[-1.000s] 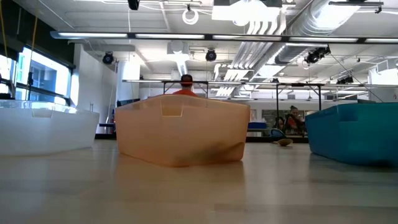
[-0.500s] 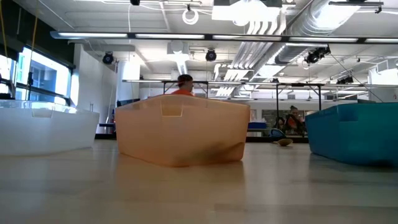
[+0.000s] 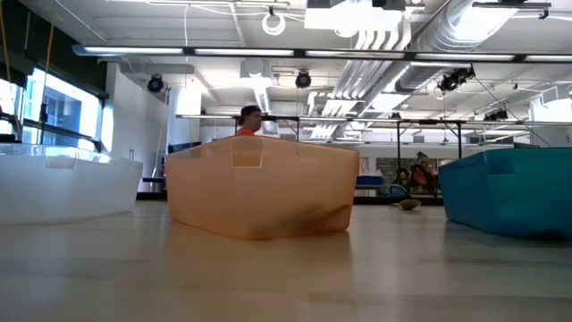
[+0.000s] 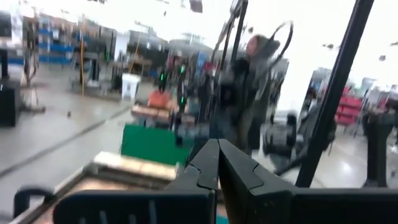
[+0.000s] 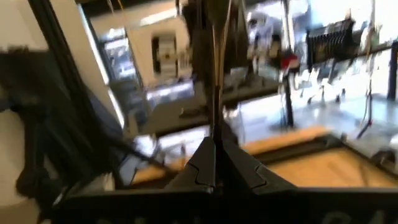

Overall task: Sort silverware by color (type)
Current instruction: Put the black spoon into the orange bin

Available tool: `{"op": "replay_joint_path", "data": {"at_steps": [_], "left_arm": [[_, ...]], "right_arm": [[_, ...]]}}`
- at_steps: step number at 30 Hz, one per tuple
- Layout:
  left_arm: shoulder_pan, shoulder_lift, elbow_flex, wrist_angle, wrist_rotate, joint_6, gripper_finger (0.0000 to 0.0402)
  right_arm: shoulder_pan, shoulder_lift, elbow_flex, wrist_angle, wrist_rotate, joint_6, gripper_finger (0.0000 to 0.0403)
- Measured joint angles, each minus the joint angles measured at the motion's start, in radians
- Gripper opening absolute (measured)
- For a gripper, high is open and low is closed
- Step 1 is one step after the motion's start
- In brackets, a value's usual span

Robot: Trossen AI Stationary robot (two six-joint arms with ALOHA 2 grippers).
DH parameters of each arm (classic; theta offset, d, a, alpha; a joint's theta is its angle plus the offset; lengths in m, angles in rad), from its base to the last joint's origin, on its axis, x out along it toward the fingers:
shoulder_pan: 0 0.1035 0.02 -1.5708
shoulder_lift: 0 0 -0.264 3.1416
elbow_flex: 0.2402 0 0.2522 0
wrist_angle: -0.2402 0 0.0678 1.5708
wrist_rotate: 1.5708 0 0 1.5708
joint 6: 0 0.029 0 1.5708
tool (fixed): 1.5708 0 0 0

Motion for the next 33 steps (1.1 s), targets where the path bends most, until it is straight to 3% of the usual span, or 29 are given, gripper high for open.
{"op": "replay_joint_path", "data": {"at_steps": [10,16,23,30,33], "left_arm": [[0.001,0.0,0.0,0.037,-0.063,0.033,0.0],[0.001,0.0,0.0,0.04,-0.063,0.032,0.0],[0.0,-0.002,0.0,0.092,-0.058,0.032,0.0],[0.0,-0.01,0.001,0.088,-0.013,0.029,0.0],[0.0,-0.01,0.001,0.09,-0.001,0.021,0.0]], "right_arm": [[0.061,0.169,0.196,-0.416,-0.055,0.201,0.0],[0.097,0.304,0.304,-0.487,-0.069,0.35,0.0],[0.162,0.507,0.466,-0.623,0.054,0.598,0.0],[0.17,0.728,0.749,-1.117,0.052,0.849,0.0],[0.156,0.796,0.82,-1.21,0.003,0.897,0.0]]}}
